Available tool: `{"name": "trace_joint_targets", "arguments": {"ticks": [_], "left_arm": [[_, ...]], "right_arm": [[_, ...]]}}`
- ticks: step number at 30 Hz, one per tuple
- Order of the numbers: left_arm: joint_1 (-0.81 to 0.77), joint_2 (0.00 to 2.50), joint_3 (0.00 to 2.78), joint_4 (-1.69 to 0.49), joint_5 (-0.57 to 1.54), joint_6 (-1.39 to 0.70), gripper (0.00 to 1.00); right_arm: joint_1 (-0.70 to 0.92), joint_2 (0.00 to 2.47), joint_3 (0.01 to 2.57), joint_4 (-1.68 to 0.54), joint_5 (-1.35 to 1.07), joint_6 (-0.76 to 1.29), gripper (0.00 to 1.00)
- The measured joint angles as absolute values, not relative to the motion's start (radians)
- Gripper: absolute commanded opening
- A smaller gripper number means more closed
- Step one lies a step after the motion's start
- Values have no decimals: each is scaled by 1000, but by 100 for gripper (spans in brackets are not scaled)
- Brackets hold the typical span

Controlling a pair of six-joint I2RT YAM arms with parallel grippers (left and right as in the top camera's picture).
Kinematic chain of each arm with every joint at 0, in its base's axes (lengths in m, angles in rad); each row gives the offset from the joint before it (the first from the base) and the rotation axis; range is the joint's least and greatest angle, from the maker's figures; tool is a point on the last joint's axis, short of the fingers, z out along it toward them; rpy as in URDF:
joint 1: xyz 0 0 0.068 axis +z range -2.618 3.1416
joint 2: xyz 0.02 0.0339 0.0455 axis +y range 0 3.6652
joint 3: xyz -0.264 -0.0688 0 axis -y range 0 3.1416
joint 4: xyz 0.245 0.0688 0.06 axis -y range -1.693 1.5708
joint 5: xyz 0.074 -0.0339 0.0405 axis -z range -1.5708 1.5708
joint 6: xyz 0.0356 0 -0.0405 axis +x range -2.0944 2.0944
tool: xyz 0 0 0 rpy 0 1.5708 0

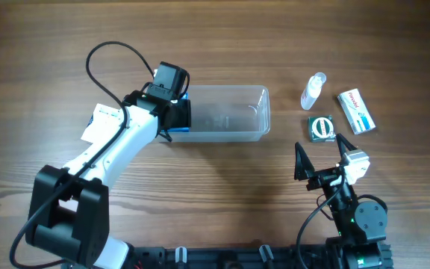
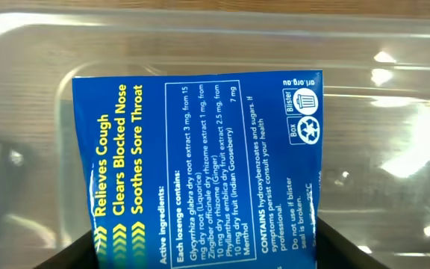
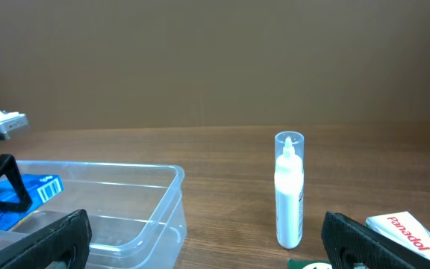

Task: Pack container
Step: 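Carry the blue box over the container and lower it inside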

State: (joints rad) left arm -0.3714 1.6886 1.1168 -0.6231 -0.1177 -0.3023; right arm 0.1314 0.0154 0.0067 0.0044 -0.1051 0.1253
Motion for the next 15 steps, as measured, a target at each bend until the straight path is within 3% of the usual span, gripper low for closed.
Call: {"name": "trace_joint_targets", "arguments": {"ticks": [11, 13, 15], "left_arm": [[-371, 1689, 1117, -621, -153, -298, 83], [-371, 1689, 1117, -621, -153, -297, 80], [-371, 1689, 1117, -621, -153, -297, 66]], "right_arm": [[131, 15, 7, 5, -105, 125, 100], [131, 15, 7, 5, -105, 125, 100], [131, 15, 7, 5, -105, 125, 100]]}}
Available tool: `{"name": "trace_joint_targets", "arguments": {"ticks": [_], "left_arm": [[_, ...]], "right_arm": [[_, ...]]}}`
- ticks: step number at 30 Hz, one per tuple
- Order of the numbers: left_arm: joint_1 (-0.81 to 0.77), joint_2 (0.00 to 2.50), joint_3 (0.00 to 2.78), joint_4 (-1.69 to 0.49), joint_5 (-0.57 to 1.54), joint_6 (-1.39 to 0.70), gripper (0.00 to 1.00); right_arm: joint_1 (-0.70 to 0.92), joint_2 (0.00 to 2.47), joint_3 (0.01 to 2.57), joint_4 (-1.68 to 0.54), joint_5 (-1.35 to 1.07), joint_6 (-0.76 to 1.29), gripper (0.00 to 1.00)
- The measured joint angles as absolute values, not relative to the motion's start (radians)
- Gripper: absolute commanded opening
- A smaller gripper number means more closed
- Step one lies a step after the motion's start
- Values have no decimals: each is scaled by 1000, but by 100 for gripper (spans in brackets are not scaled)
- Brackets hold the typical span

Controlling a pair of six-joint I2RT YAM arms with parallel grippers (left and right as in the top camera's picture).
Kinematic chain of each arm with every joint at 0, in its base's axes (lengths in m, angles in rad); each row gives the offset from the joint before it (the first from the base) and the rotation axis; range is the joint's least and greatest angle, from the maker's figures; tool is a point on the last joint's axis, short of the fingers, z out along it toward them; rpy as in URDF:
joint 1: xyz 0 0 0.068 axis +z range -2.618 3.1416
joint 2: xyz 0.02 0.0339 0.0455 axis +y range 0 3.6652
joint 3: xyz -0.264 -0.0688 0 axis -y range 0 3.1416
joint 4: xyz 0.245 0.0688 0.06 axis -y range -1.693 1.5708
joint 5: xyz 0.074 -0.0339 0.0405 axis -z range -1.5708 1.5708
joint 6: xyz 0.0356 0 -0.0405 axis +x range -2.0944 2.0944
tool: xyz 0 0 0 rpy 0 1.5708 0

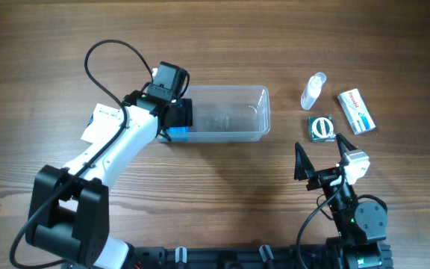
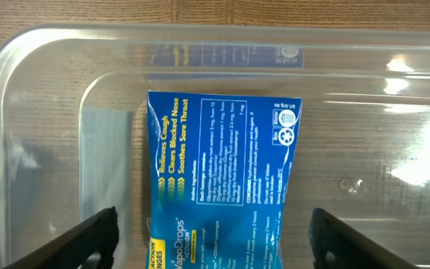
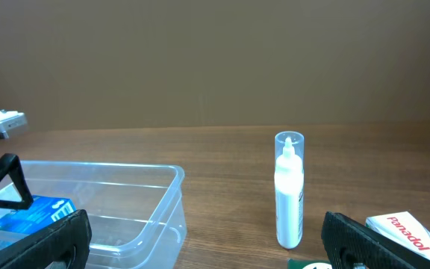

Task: Pack container
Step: 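Carry the blue box over the container and lower it inside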

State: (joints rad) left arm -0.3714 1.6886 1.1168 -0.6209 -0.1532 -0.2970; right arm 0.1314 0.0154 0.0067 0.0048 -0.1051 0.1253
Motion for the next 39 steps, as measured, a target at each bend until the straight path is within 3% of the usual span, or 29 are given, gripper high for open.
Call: {"name": "trace_joint_targets", "arguments": {"ticks": [1, 2, 3, 4, 21, 39], "left_arm": [[-371, 1689, 1117, -620, -153, -293, 58], [-371, 1689, 1117, -620, -153, -297, 43], [-371, 1689, 1117, -620, -153, -296, 18], [-371, 1688, 1117, -620, -152, -297, 4], [-412, 1713, 1116, -543, 14, -314, 4], [-459, 1817, 1116, -557, -126, -321, 4]], "right_arm": [[131, 15, 7, 5, -105, 125, 100], [131, 15, 7, 5, -105, 125, 100], [131, 15, 7, 5, -105, 125, 100], [131, 15, 7, 5, -105, 125, 100], [131, 15, 7, 4, -105, 125, 100], [131, 15, 7, 5, -105, 125, 100]]}}
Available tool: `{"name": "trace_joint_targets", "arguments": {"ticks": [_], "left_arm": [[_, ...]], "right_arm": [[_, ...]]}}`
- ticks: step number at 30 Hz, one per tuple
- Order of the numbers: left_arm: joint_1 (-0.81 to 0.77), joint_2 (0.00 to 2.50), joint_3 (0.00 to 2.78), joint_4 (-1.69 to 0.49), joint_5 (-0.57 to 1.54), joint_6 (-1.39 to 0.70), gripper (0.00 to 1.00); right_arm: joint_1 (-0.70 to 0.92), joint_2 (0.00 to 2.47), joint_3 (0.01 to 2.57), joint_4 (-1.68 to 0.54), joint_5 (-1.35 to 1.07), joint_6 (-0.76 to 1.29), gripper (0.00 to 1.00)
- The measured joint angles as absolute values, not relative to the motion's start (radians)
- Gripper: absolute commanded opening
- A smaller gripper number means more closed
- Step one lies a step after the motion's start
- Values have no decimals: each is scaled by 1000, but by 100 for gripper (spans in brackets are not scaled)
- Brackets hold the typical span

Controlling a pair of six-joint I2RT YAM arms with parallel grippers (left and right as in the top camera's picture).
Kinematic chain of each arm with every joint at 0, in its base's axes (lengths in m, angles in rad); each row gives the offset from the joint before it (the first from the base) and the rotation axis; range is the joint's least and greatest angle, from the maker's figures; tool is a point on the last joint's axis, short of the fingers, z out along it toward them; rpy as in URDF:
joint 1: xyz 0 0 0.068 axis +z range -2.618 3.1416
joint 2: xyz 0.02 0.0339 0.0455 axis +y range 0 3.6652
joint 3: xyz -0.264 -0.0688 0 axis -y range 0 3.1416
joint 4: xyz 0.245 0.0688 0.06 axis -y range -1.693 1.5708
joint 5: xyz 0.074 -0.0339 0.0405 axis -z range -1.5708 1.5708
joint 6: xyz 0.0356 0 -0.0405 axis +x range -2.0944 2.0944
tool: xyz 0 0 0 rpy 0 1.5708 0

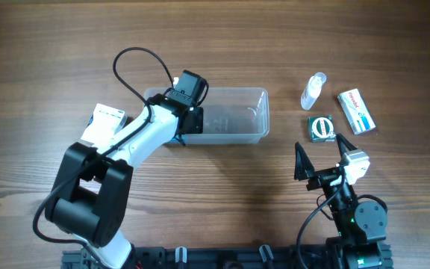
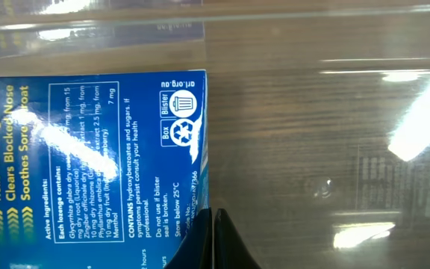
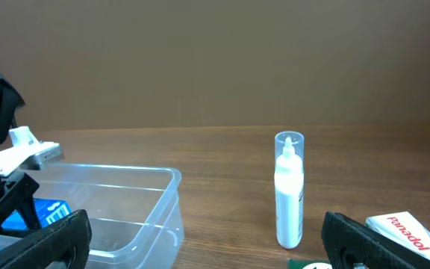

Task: Pack container
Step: 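Carry the blue box over the container and lower it inside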

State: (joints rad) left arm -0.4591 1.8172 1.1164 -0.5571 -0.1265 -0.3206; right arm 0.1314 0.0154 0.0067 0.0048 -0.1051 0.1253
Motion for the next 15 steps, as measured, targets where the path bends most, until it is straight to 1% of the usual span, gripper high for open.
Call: {"name": "trace_joint_targets", "arguments": {"ticks": [15], "left_arm": [[-459, 1798, 1116, -583, -214, -321, 4]], "right_arm": [[131, 15, 7, 5, -105, 125, 100]]}}
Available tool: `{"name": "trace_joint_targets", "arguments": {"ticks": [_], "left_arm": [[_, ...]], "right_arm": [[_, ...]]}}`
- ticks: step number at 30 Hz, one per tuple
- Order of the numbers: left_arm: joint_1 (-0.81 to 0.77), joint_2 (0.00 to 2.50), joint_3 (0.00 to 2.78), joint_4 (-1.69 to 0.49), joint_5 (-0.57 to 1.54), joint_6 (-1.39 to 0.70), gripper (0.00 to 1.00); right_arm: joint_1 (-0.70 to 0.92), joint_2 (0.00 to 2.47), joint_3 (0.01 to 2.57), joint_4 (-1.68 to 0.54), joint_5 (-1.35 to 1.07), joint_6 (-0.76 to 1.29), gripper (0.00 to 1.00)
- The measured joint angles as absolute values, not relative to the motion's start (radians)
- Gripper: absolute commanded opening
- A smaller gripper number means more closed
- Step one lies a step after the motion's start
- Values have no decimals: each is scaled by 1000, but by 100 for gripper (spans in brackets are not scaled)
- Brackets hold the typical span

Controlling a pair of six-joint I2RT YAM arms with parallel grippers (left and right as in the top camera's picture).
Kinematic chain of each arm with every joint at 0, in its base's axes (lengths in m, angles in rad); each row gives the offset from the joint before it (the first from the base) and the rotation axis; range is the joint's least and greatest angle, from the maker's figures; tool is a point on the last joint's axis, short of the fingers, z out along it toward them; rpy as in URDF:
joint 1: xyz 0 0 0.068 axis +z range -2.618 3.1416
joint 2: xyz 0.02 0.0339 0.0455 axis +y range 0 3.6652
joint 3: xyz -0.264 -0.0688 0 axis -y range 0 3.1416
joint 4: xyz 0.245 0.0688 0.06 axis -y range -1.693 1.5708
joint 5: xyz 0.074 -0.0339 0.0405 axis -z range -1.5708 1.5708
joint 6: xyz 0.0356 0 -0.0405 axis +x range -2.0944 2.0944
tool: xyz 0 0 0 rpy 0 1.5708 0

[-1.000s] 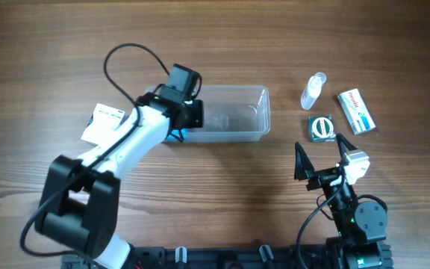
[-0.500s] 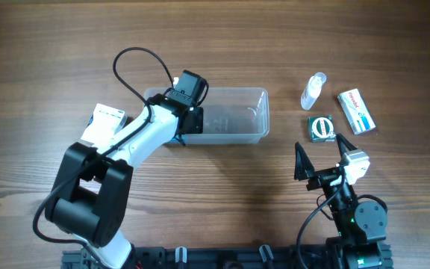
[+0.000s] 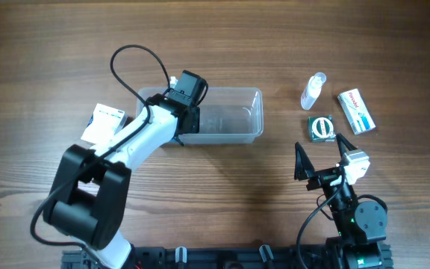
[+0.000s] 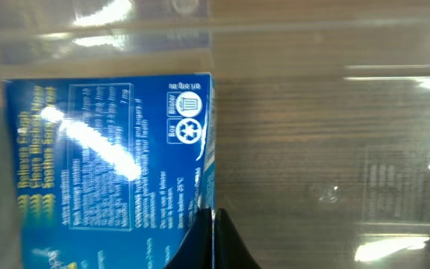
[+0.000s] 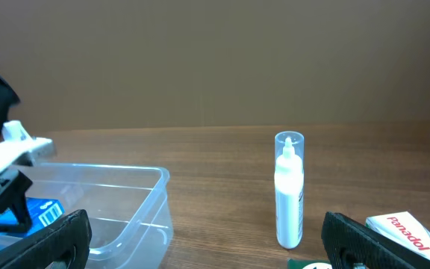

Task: Pack container
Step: 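Carry the blue box over the container and lower it inside, then open the left gripper, release the box, and withdraw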

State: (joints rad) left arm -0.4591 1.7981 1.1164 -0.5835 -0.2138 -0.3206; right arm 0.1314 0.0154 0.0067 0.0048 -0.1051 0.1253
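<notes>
The clear plastic container [image 3: 254,112] sits left of centre on the table. A blue lozenge box [image 4: 110,172] lies flat on the floor of its left end, also seen through the wall [image 5: 45,212]. My left gripper [image 4: 213,224] is down inside the container [image 4: 334,149], shut, its tips at the box's right edge with nothing between them. From above the left gripper [image 3: 188,118] hides the box. My right gripper [image 3: 319,149] stands open near the front right, empty, with the container [image 5: 125,202] to its left.
At the right rear are a white dropper bottle [image 3: 313,90], a red-and-white Panadol box [image 3: 355,110] and a small green square packet [image 3: 321,127]. The bottle [image 5: 289,190] stands upright. A white carton [image 3: 99,123] lies left of the container, beside the left arm.
The container has shifted a little to the left along with my left gripper, which stays shut inside it at the blue box's edge. The right arm has not moved.
My left gripper first held the blue box over the container's left end. Then it was open with the box lying on the container floor. Later it was shut beside the box further into the container, and now the container sits slightly more to the left.
</notes>
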Motion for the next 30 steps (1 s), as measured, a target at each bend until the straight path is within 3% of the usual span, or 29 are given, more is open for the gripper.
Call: {"name": "trace_joint_targets", "arguments": {"ticks": [17, 30], "left_arm": [[-400, 1708, 1116, -625, -264, -376, 4], [-334, 1708, 1117, -625, -185, -388, 4]], "right_arm": [[131, 15, 7, 5, -105, 125, 100], [131, 15, 7, 5, -105, 125, 100]]}}
